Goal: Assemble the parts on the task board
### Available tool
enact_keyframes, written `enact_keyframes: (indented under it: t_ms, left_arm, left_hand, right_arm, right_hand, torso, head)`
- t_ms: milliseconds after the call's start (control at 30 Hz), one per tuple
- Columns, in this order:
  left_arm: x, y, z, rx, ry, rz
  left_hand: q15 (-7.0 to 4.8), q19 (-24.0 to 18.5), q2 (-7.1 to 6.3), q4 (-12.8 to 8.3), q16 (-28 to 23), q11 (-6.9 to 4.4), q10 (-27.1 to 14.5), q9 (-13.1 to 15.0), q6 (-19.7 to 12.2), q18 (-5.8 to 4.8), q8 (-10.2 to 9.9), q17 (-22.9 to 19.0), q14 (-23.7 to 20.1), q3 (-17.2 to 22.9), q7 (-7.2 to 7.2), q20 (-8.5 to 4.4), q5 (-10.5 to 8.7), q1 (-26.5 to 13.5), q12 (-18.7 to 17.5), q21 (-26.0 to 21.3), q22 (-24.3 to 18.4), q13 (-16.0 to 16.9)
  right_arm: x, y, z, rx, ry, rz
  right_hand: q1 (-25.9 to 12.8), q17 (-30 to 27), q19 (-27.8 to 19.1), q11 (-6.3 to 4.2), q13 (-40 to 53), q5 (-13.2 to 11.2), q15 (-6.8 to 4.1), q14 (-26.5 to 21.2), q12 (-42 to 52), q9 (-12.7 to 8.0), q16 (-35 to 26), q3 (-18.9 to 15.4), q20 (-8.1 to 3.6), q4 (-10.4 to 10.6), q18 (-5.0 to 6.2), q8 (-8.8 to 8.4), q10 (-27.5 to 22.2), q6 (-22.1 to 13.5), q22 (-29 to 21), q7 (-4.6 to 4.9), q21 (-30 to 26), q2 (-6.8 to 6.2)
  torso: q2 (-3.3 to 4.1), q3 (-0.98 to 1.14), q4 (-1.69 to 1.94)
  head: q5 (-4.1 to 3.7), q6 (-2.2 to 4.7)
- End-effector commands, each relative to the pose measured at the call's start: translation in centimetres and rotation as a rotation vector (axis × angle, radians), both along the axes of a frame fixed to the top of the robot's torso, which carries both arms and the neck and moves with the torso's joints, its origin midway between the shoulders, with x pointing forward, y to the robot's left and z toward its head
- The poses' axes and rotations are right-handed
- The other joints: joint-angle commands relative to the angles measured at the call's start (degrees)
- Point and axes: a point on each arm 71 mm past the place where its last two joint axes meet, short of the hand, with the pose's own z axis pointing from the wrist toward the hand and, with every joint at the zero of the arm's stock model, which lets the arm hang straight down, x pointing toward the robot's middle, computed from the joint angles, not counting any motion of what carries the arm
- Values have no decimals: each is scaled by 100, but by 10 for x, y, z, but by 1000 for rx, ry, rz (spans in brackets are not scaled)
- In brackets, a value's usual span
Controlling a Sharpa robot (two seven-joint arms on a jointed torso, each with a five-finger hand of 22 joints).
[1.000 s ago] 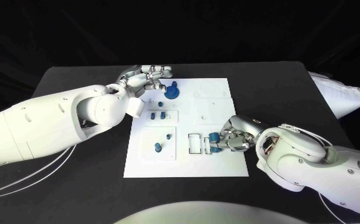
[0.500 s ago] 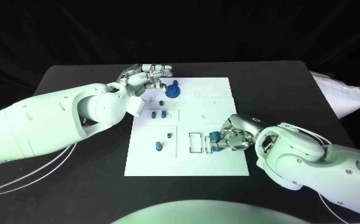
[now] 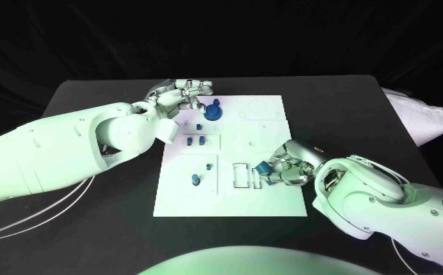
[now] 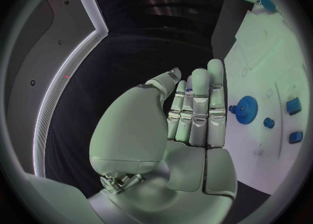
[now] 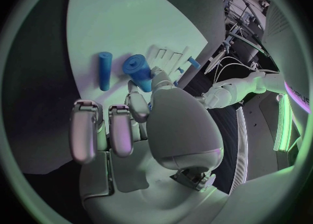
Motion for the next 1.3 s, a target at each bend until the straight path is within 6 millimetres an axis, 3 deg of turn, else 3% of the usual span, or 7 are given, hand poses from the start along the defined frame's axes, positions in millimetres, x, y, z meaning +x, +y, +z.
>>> enact_keyframes:
  t_ms: [33,100,200,933,1167,1233,1300]
  left_arm:
    - [-1,-3,1,-7,-7,-22]
    - [-1,-3,1,-7,-6,-23]
    - [-1,-3,1,-7,-6,-25]
    - [-2,-6,1,-9,-5,-37]
    - [-3,-6,1,-9,-4,-40]
    - [-3,-6,1,-9,-3,-40]
    - [-3,-6,1,-8,-3,-40]
  left_hand:
    - [15,-32,66,-16,20,6,-33,-5,-48,56,32,-8,-37,-20,8,-13,13,5,10,-30,-7,3]
    - [15,-32,66,-16,20,6,-33,-5,-48,56,32,-8,-37,-20,8,-13,13,5,10,-30,-7,3]
    - [15,-32,66,-16,20,6,-33,-5,-48,56,32,-8,-37,-20,8,-13,13,5,10,-30,-7,3]
    - [15,-32,66,-16,20,6,-33,-5,-48,56,32,-8,-37,-20,8,-13,13,5,10,-30,-7,3]
    - [15,-32,66,-16,20,6,-33,-5,-48,56,32,-8,-37,-20,8,-13,13,5,10,-30,-7,3]
    - [15,-32,66,-16,20,6,-33,-5,-48,56,32,-8,-37,-20,8,-13,13,5,10,-30,-7,3]
    - [15,-32,66,-16,20,6,-33,-5,-48,56,32,-8,-37,-20,8,-13,13,5,10,-30,-7,3]
  right_arm:
    - [-3,1,2,129,56,-69]
    - [-5,3,3,148,66,-73]
    - [-6,6,5,167,81,-72]
    - [-1,30,-2,91,96,11]
    - [0,34,-3,67,91,36]
    - [0,35,-3,64,90,42]
    - [0,36,-3,60,84,45]
  right_hand:
    - [-179,392,5,-102,10,231,-43,404,3,198,36,10,-56,144,-105,101,135,158,9,-99,33,77]
    - [-292,391,6,-104,24,482,-45,403,-6,225,36,-38,-59,200,-106,98,148,165,9,-101,32,63]
    - [-350,392,7,-106,37,554,-47,404,-10,245,37,-65,-61,207,-106,97,158,172,10,-104,32,67]
    - [-665,390,11,-133,-47,431,-70,402,-180,351,34,-227,-79,208,-106,112,166,240,13,-138,30,120]
    - [-931,374,7,-131,-80,-38,-70,399,-285,427,23,-465,-80,208,-104,97,161,230,3,-141,19,54]
    - [-1075,367,5,-133,-91,-359,-69,397,-322,458,17,-585,-80,211,-103,95,159,228,-1,-143,14,38]
    - [-1279,361,2,-133,-107,-896,-70,396,-370,492,13,-737,-83,197,-102,90,153,221,-7,-144,8,35]
  torso:
    - [1,-4,8]
    - [-1,-8,8]
    - [1,-6,13]
    - [3,-8,1]
    - [7,-1,3]
    - [6,1,0]
    - [5,2,-3]
  head:
    - [-1,6]
    - [1,6]
    - [15,4]
    - [63,-9]
    - [86,-27]
    - [94,-32]
    - [95,-36]
